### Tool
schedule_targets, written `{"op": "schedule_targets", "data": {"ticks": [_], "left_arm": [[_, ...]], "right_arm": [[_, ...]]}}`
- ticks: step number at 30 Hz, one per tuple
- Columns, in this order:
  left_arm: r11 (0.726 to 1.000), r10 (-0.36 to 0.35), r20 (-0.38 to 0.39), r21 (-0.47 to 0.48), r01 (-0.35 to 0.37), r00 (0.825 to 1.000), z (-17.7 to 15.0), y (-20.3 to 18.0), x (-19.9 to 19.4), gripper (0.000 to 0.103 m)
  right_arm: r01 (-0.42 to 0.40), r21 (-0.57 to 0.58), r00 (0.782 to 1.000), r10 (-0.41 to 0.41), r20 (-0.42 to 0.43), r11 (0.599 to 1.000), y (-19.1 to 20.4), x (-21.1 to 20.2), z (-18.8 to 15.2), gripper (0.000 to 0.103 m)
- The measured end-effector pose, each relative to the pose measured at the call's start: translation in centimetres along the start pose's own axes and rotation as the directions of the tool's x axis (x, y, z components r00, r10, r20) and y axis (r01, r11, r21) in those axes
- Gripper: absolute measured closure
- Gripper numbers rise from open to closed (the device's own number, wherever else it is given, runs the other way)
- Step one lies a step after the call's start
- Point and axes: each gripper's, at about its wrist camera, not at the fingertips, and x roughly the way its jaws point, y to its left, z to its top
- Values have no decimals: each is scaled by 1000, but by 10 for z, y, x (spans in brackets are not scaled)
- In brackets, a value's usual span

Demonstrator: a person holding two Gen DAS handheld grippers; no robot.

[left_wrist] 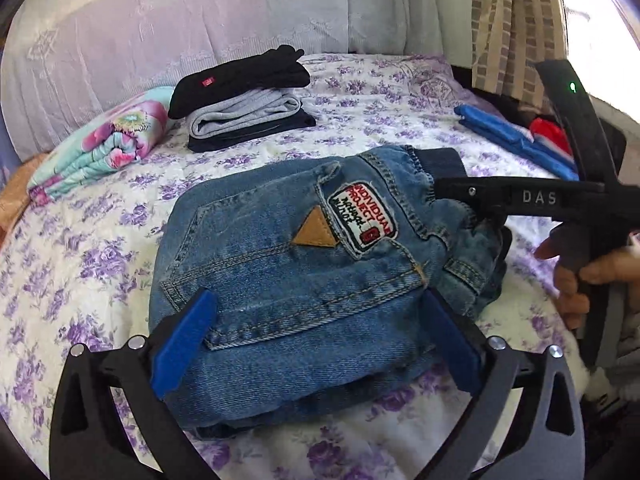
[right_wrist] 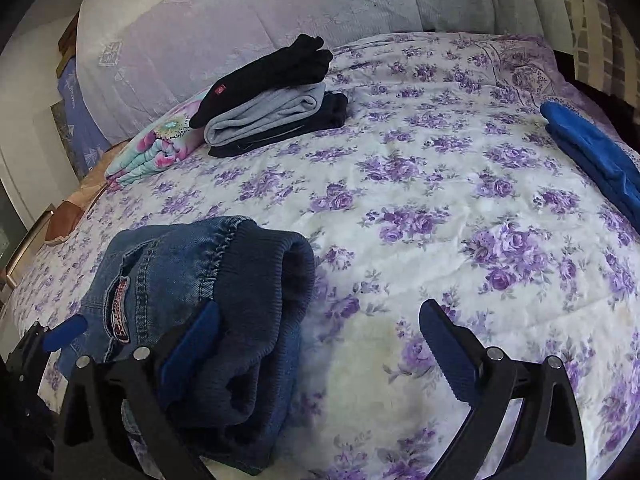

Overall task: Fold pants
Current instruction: 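Lower the folded jeans onto the sheet and open the left gripper, then grasp the folded jeans bundle with both grippers at its sides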

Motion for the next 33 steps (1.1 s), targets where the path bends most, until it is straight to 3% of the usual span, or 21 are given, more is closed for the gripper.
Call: {"op": "schedule_targets", "data": {"ticks": [3,6,9,11,13,14,15,16,20,23,26,30,33], "left_arm": [[998,-31,52,-55,34,998,0,16,-30,4],[994,0,74,-107,8,997,-6,35,-51,4],[978,37,35,-206,-29,999,-17,64,-53,4],[963,41,-53,-264,-53,998,-25,79,-35,4],[944,-33,-115,-329,-7,993,-34,92,-13,4],[923,-81,-104,-382,35,991,-39,100,-10,4],[909,-119,-101,-412,67,988,-41,105,-7,4],[906,-138,-103,-415,83,985,-41,107,-6,4],[922,-97,-81,-382,59,992,-39,101,-17,4],[934,-68,-51,-355,46,996,-31,101,-32,4],[939,-32,-16,-342,25,999,-17,105,-43,4],[942,-7,-2,-335,6,1000,4,103,-46,4],[962,-11,-19,-275,5,1000,21,89,-30,4]], "right_arm": [[34,-13,996,-33,82,999,12,-40,7,4],[20,-124,993,-5,118,992,38,-68,3,4],[67,-207,995,-51,82,976,60,-61,-17,4],[129,-249,992,-129,17,960,60,-35,-35,4],[-10,-99,998,4,-58,995,32,-16,-46,3],[-100,18,989,101,-105,995,12,-9,-46,3],[-140,56,982,146,-123,989,4,-7,-46,3],[-143,36,982,146,-122,989,5,-8,-46,3],[-96,-21,994,95,-54,995,19,-30,-44,3],[-88,-56,994,91,57,995,31,-63,-30,3],[-130,-128,982,145,124,983,51,-82,-6,3],[-177,-154,978,192,86,972,72,-55,24,3],[-102,-159,995,97,-40,982,81,-2,26,3]]}}
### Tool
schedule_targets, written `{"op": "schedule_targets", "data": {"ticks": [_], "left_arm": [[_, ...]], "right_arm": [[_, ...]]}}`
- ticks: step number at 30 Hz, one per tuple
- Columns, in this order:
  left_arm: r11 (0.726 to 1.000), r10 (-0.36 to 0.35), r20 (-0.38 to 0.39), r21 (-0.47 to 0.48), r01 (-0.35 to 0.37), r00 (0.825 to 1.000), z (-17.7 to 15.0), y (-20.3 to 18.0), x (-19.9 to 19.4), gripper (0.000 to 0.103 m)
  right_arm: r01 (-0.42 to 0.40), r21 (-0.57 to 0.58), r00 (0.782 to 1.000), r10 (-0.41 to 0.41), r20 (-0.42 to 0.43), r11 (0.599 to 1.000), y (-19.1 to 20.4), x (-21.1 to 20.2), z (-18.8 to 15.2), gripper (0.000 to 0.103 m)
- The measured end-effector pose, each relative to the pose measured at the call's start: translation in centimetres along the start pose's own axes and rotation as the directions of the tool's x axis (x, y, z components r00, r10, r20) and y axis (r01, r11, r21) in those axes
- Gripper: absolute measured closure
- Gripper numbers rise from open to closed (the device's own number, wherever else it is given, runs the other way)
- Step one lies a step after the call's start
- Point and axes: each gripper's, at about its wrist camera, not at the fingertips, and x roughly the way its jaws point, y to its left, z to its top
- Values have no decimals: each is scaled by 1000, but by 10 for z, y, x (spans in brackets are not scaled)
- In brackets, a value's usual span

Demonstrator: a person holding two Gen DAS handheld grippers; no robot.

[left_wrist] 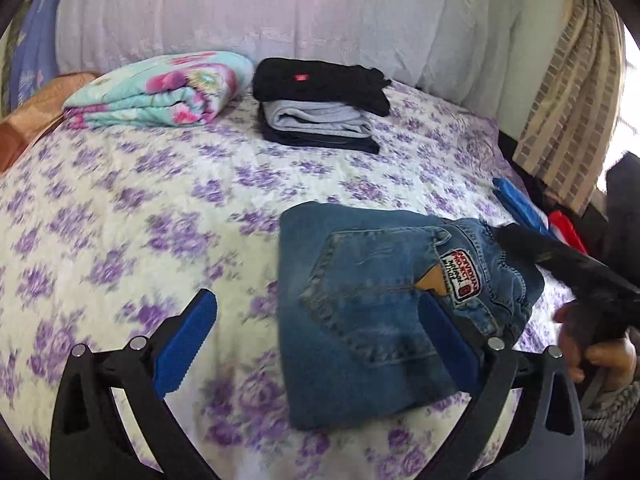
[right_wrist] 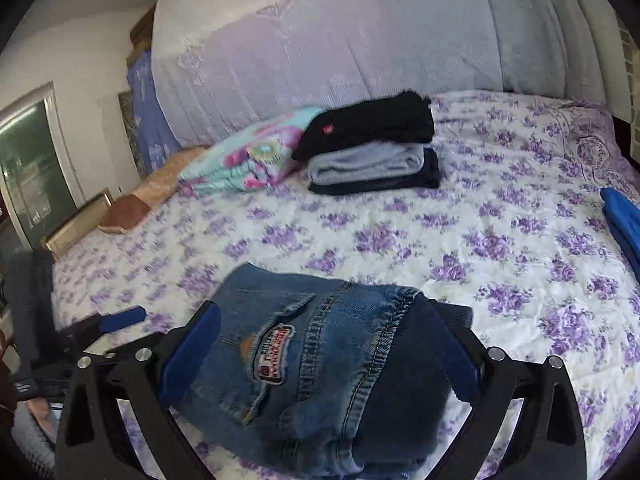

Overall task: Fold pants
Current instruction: 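Grasp the folded jeans bundle with both grippers at its sides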

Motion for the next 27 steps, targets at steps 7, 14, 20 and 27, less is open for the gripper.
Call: {"op": "schedule_targets", "data": {"ticks": [7,14,20,27], "left_arm": [[997,-30,-131,-74,21,991,-11,9,65,4],[993,-5,-103,-117,-7,995,-11,19,41,4],[995,68,-57,-69,-72,996,-9,17,3,4],[995,19,-97,-92,-28,995,-29,0,-1,4]], "right_arm": [[127,-124,992,-129,-12,984,14,27,-18,3],[48,-36,988,-42,146,998,1,-25,-19,4],[17,117,987,-36,157,993,-43,-66,-39,4],[-195,371,979,159,126,908,-85,-73,-87,4]]}}
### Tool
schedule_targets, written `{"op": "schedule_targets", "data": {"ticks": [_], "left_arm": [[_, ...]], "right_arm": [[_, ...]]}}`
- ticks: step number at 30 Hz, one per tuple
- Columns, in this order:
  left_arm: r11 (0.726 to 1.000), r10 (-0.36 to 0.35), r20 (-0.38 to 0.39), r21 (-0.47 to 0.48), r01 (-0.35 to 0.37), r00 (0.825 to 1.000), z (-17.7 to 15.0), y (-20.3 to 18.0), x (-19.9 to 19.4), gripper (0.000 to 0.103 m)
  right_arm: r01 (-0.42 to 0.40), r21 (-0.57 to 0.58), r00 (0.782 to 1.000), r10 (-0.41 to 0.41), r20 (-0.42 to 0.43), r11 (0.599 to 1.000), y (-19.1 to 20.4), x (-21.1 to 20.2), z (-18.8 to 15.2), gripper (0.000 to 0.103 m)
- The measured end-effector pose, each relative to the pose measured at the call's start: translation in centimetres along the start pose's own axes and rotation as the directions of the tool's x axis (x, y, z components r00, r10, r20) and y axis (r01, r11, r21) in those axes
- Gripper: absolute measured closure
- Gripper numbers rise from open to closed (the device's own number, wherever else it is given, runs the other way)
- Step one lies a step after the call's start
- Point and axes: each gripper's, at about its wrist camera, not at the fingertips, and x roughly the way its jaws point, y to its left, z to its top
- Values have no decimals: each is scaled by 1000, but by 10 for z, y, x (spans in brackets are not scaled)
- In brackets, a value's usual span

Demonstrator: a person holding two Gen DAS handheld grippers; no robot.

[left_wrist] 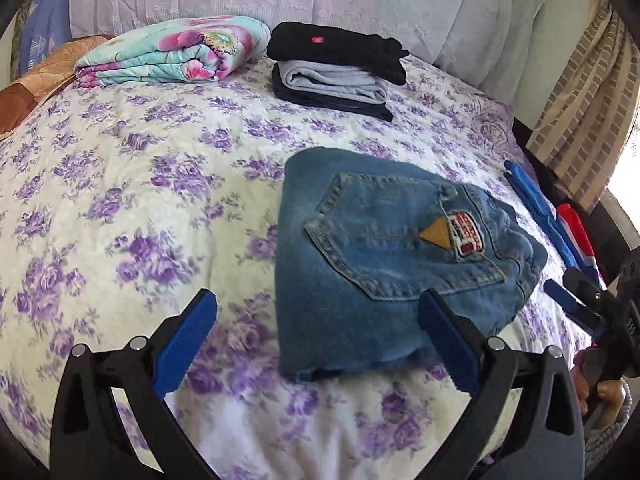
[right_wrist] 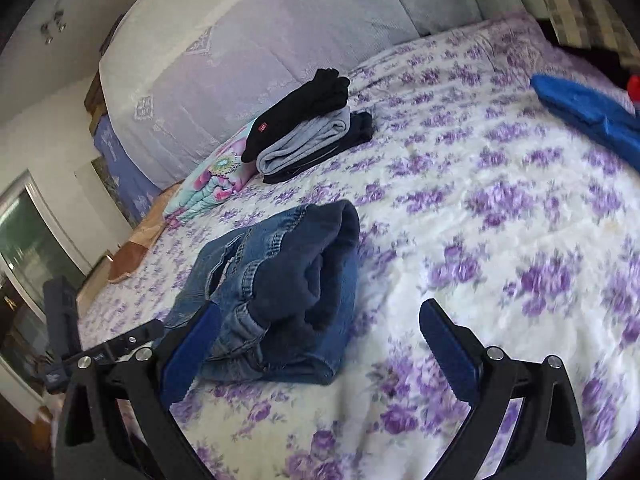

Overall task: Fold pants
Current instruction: 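Grasp the folded jeans bundle with both grippers at its sides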

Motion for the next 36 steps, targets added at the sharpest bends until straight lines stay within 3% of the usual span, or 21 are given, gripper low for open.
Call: {"op": "schedule_targets", "data": {"ticks": [5,14,27,36], "left_arm": [[996,80,35,23,-81,996,-5,-13,-9,4],[992,116,32,40,-118,993,-8,-14,-7,4],[1000,18,-36,-16,-18,999,12,2,21,4],[997,-54,20,-47,55,998,24,6,2,4]], "right_arm": [[-133,132,990,138,-33,982,-8,3,-6,4],[-81,148,993,93,-72,986,-7,15,-10,4],[-34,106,983,52,-174,994,2,60,7,4],[-49,91,984,63,-169,995,-2,63,3,4]]}}
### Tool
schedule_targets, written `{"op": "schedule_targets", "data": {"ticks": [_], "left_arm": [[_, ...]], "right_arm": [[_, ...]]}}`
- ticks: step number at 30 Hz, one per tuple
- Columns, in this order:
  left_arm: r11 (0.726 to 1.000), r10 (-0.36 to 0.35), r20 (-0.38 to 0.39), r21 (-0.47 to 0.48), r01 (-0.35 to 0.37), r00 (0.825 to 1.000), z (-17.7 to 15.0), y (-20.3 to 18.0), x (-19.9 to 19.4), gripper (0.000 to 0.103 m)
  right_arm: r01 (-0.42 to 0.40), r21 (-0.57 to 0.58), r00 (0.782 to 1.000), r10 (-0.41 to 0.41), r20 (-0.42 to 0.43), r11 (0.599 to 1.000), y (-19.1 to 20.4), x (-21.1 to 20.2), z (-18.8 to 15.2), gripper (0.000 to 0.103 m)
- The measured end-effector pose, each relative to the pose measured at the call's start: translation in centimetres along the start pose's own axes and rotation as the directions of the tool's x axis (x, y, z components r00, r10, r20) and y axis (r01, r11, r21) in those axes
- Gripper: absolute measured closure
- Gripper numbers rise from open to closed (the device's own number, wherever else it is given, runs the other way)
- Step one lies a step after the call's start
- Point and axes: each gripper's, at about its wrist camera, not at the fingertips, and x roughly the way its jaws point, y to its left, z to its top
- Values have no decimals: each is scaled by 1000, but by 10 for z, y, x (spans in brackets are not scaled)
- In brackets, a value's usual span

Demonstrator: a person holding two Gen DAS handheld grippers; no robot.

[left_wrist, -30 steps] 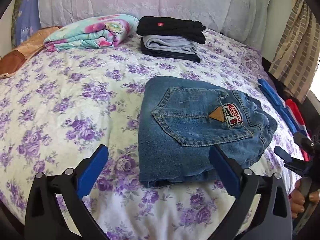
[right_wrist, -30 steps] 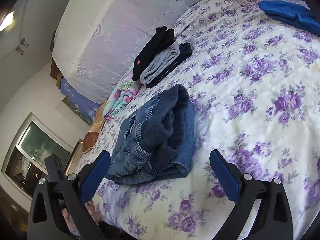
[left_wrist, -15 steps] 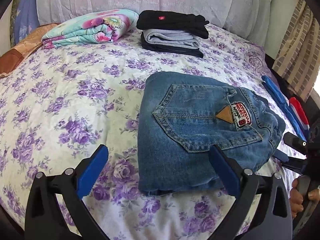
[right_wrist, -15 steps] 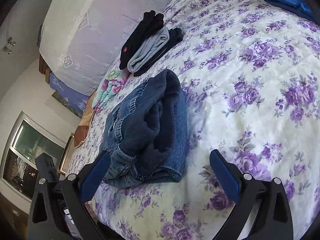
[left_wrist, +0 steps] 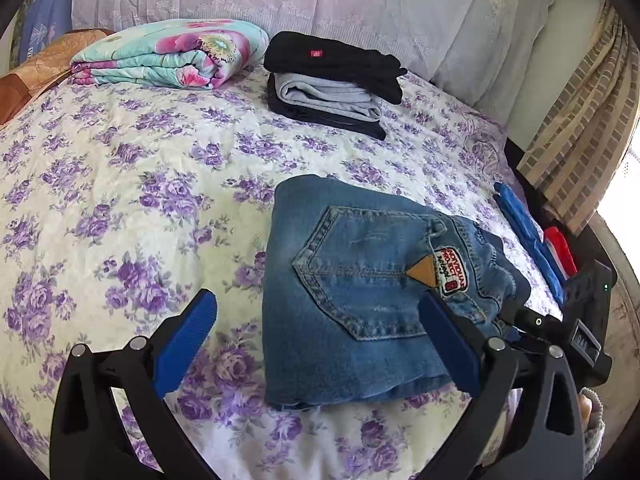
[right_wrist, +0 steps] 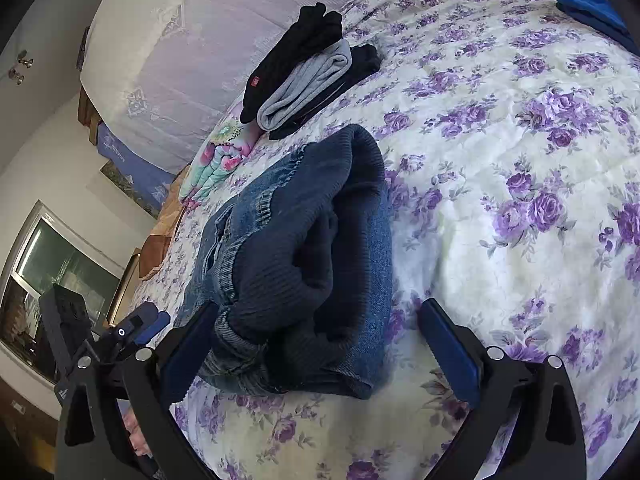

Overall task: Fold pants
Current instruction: 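Grasp the folded jeans bundle with both grippers at its sides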

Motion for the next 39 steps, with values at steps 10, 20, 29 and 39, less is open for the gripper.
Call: {"op": "schedule_targets", "data": {"ticks": [10,20,29,39], "left_arm": [[982,-135,-151,-155,111,979,-9,28,54,4],[985,-138,-151,-126,119,979,-3,22,71,4],[988,-117,-90,-113,107,989,-7,19,71,4],[990,-105,-92,-104,96,990,-10,17,69,4]], "right_arm": [[-23,9,1000,23,-5,1000,-2,-3,0,4],[-104,142,993,111,-46,984,-8,15,21,3],[-66,41,997,68,-47,997,-2,26,19,3],[-64,-2,997,64,-44,998,-1,26,17,3]]}}
